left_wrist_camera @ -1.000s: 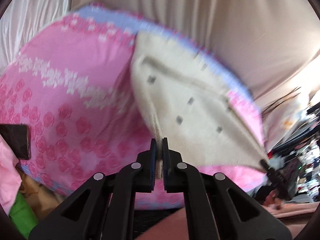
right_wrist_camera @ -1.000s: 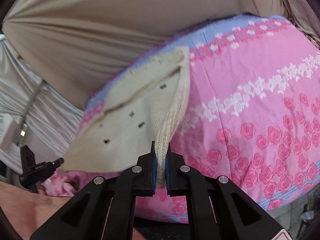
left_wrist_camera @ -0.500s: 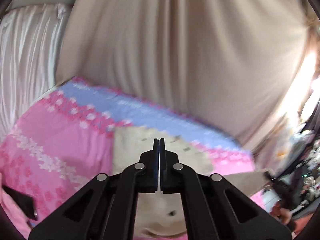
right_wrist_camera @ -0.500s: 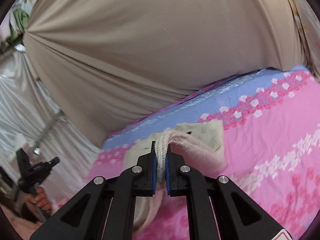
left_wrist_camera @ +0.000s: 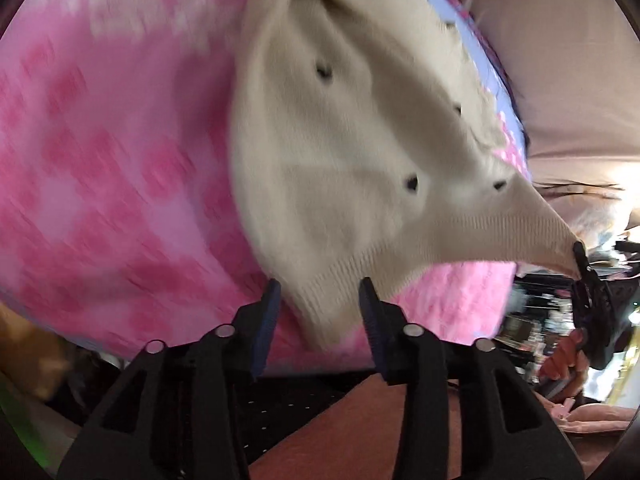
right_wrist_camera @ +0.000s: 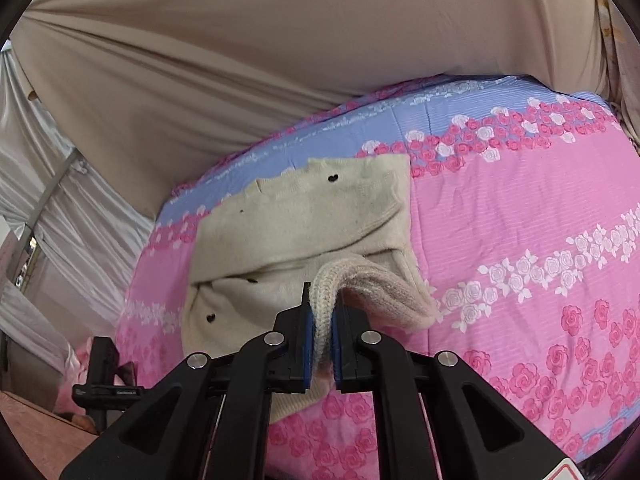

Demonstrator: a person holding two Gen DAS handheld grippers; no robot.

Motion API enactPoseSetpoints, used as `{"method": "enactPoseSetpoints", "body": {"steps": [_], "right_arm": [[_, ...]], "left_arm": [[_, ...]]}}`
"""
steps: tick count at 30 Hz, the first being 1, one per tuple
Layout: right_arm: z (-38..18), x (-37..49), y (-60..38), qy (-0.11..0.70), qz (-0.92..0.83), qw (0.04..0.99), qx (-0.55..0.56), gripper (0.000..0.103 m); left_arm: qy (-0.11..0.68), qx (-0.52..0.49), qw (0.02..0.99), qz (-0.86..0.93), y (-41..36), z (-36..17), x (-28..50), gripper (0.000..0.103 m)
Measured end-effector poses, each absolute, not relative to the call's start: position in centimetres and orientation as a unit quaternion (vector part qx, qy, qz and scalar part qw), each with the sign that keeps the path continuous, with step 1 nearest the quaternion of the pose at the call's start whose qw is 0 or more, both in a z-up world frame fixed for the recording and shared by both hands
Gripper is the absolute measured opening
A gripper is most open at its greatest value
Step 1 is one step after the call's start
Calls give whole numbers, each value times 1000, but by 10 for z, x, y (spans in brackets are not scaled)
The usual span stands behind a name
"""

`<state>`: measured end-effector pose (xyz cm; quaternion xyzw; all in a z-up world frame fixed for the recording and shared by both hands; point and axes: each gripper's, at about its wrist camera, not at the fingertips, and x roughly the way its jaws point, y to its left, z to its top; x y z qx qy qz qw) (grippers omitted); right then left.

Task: Fold small clothes
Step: 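Lift the hem with both grippers and fold it over toward the collar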

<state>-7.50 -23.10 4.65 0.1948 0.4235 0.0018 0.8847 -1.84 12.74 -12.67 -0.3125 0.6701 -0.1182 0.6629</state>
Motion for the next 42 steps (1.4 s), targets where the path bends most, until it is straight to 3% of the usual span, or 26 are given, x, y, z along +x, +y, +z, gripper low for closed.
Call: {"method": "enactPoseSetpoints", "body": {"steps": [4,6,7,8,9,16,20,22,23,24,26,33,37,39,42], "right_arm": [[41,-72,-233,446,25,876,184,7],[39,-71,-234,453,35,873,178,7],[38,-70,-235,457,41,871,175,7],[36,-69,-236,460,44,870,174,7],[36,-69,-237,461,46,869,173,7],[28,-87,-258,469,38,865,174,7],[15,-89,-268,469,14,863,190,7],[12,-89,-266,465,8,863,196,7],[12,-89,-263,464,8,863,197,7],[12,-88,-260,465,9,863,198,7],[12,-88,-255,469,13,862,195,8],[12,-82,-243,486,42,856,173,8],[17,-80,-242,484,55,858,161,8],[18,-79,-242,483,59,858,161,8],[16,-78,-243,482,63,859,159,8]], "left_arm": [[666,-362,642,-115,106,-150,-28,56],[663,-380,635,-114,92,-158,-33,53],[662,-389,629,-118,85,-163,-36,46],[665,-400,619,-121,80,-168,-38,8],[665,-416,608,-119,76,-171,-40,0],[552,-430,710,-82,124,-80,-57,0],[581,-435,685,-68,142,-85,-48,0],[597,-472,644,-76,142,-110,-46,9],[604,-478,632,-81,137,-120,-43,21],[618,-475,622,-78,134,-132,-42,41],[633,-462,617,-67,123,-146,-41,53],[611,-457,643,-64,109,-160,-44,57],[596,-434,675,-24,125,-132,-59,57],[598,-410,689,-4,132,-126,-67,67],[611,-423,669,11,138,-143,-72,69]]}}
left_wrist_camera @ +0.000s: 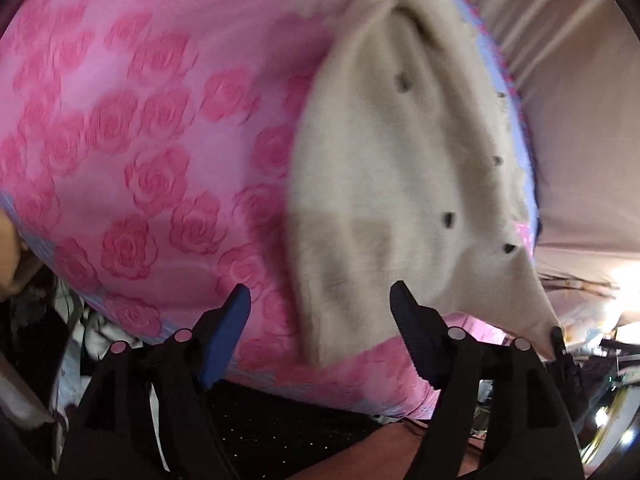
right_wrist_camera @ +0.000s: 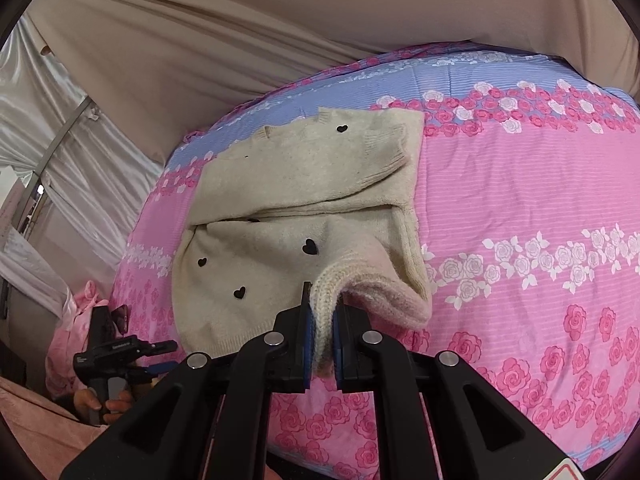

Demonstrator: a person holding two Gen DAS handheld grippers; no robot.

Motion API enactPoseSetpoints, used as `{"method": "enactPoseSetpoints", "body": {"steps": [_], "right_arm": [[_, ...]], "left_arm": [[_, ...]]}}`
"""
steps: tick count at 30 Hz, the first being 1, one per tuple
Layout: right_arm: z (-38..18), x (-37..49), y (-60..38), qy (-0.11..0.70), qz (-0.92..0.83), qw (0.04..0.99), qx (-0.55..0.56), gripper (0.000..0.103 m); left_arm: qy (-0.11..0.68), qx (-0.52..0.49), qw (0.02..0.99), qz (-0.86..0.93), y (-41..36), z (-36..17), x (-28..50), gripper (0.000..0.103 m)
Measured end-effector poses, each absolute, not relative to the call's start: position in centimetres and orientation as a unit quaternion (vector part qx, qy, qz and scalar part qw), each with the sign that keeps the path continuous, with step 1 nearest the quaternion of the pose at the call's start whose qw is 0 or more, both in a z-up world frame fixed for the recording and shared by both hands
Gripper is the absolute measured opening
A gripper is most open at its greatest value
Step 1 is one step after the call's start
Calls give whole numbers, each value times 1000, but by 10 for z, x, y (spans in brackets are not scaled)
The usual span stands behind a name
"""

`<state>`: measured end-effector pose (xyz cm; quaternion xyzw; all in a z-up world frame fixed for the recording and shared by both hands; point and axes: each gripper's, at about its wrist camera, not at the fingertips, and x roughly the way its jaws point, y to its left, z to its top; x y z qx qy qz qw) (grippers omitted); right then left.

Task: Fold small clothes
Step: 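Lift the hem with both grippers and fold it over toward the collar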

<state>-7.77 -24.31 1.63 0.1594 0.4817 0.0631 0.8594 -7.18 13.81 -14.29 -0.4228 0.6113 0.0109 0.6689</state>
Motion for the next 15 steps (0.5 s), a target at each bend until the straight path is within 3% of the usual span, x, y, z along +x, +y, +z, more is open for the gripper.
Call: {"method": "enactPoseSetpoints", "body": {"steps": [3,4,5,8,15], "right_arm": [[15,-79,-242,481,64,860,160,8],[15,-80,-241,481,63,860,160,8],[14,-80,-241,481,63,860,160,8],[13,-87,-240,482,57,860,158,8],[55,-116,-255,411,34,887,207,8]], "left_arm": [[602,-448,661,-23,124,-160,-64,63],[597,-444,668,-30,122,-158,-61,47],[591,-459,660,-65,120,-160,-59,8],[567,-507,644,-85,130,-149,-63,5],[459,-494,727,-131,186,-17,-65,5]]}}
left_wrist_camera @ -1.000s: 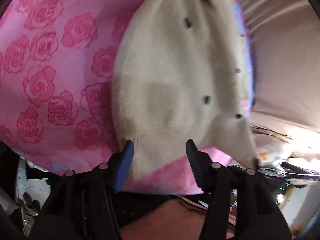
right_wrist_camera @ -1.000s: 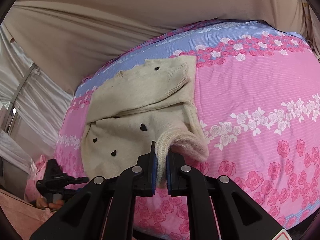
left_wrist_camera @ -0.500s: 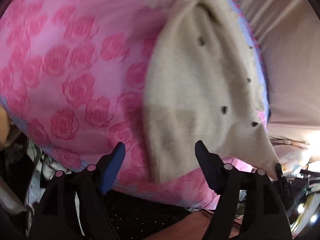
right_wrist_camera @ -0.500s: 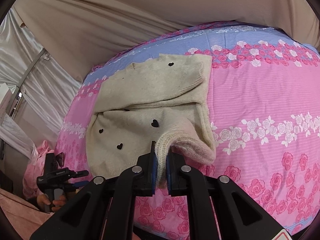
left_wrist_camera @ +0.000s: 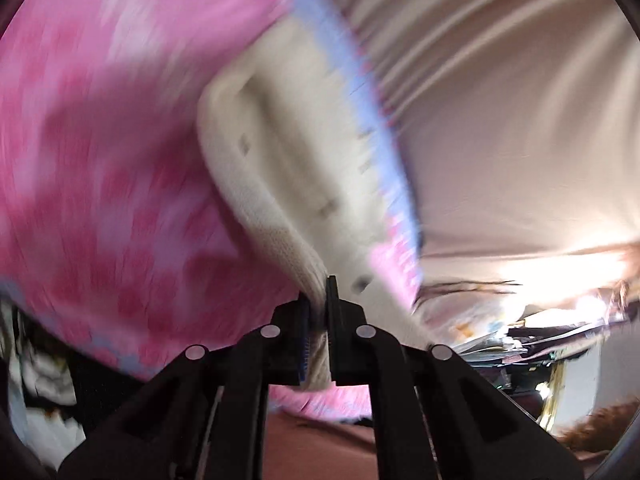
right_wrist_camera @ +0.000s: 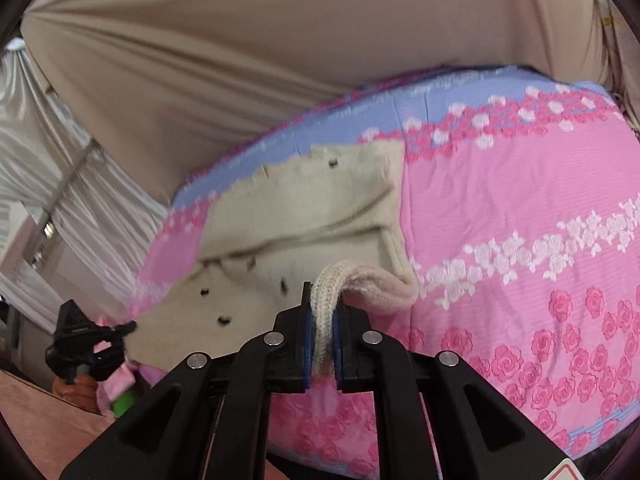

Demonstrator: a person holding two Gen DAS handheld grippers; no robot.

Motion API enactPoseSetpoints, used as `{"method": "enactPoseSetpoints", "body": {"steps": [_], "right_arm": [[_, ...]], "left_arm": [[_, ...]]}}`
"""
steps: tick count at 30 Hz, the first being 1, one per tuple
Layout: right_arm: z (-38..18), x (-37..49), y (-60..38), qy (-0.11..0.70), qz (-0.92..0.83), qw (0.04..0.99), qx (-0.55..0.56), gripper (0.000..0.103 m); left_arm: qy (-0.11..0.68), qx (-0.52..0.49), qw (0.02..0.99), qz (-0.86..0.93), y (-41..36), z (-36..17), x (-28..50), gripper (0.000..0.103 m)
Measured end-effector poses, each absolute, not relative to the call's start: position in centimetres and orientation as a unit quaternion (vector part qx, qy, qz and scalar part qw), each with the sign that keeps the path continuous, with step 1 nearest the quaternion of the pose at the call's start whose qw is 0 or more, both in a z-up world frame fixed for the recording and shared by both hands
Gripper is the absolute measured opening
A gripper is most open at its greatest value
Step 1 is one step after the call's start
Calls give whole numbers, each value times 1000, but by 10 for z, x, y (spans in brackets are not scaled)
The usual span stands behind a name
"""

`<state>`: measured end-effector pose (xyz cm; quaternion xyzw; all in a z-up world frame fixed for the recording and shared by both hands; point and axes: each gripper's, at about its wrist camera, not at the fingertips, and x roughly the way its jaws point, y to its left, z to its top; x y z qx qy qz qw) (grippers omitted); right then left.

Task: Fold small clothes
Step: 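Lift the hem with both grippers and fold it over toward the collar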

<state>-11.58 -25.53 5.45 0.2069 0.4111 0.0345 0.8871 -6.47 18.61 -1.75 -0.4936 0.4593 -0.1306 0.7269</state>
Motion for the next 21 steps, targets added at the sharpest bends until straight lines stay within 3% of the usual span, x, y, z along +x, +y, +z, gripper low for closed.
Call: {"method": "enactPoseSetpoints", "body": {"steps": [6,10,15,21], "right_arm": [[96,-83,-248,325,51,916,230,8],[101,-26,-256,296,45,923,242,8],[81,62,-284,296,10,920,256,8],[-9,172,-319,377,-55,873,304,15]], "left_arm": [[373,-425,814,-136,224,78,0,5],[372,-381,837,-126,227,95,70,5],[403,-355,839,-89,231,68,173,6],[480,-274,832,-44,196,-12,296,11]]}}
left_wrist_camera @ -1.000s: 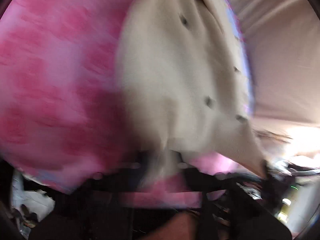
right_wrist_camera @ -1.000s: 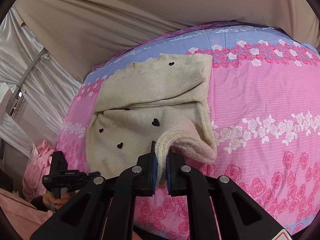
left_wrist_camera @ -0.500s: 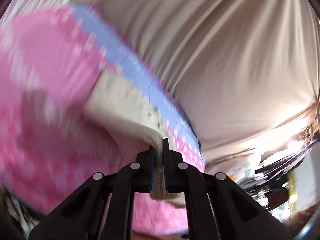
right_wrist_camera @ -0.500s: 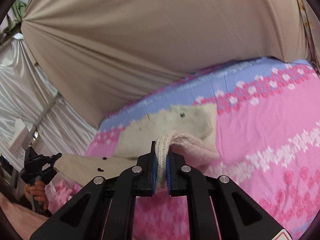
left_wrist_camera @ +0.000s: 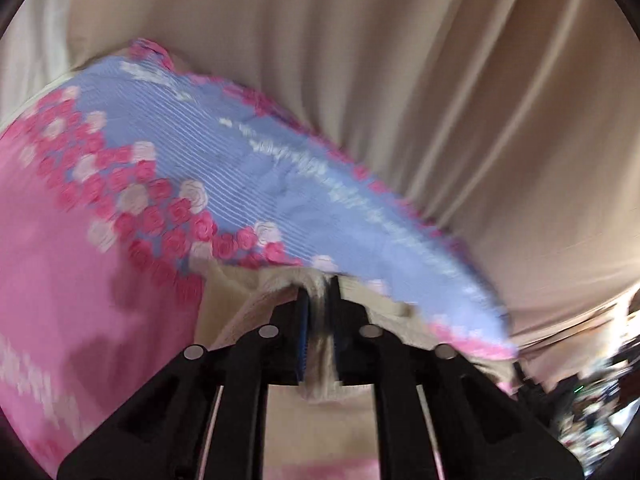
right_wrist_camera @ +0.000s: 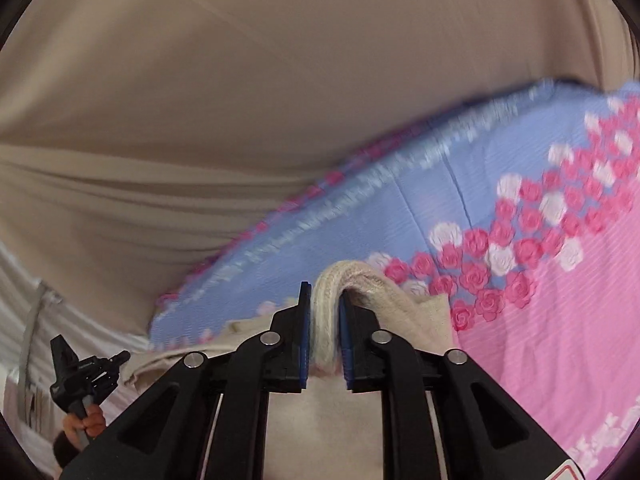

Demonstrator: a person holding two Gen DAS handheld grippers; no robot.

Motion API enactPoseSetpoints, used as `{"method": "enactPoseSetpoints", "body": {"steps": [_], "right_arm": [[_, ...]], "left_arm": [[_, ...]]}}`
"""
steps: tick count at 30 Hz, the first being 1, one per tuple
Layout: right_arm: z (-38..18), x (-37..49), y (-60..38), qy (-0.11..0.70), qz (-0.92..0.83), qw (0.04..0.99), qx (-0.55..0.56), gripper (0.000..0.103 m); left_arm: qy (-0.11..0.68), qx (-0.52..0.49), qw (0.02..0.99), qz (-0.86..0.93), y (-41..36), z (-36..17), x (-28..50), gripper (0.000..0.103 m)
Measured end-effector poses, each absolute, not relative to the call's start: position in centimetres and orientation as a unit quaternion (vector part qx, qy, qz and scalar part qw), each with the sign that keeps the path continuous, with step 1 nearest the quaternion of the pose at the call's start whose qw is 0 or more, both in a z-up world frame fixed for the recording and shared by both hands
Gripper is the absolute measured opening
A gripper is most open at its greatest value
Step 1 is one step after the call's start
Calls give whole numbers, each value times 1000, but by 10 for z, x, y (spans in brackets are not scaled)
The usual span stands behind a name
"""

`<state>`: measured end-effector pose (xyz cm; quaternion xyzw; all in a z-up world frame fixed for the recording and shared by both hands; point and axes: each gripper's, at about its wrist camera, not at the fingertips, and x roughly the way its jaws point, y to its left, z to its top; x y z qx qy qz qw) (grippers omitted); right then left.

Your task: Fold small clothes

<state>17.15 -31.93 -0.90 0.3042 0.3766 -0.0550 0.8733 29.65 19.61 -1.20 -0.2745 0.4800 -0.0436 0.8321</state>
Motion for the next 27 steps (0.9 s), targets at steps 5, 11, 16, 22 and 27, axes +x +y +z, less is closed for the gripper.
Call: {"method": "enactPoseSetpoints", "body": {"steps": [5,11,16,22,27], "right_arm": [[-34,180,-327,388,-116,871,278,49],[-36,107,-339,393,-131,863,289,57],[-86,46,-322,475,-118,817,306,60],[-122,46,-287,492,-88,801,329,63],[-134,66,-276,481,-73,799,352,27]], "left_arm": [[513,-309,801,-18,203,-68,318,30],[497,-285,819,11,235,-66,251,69],[556,-310,771,12,232,-112,186,71],[552,-346,758,18,215,-138,169,78],[545,-363,756,9,212,-137,173,32]]}}
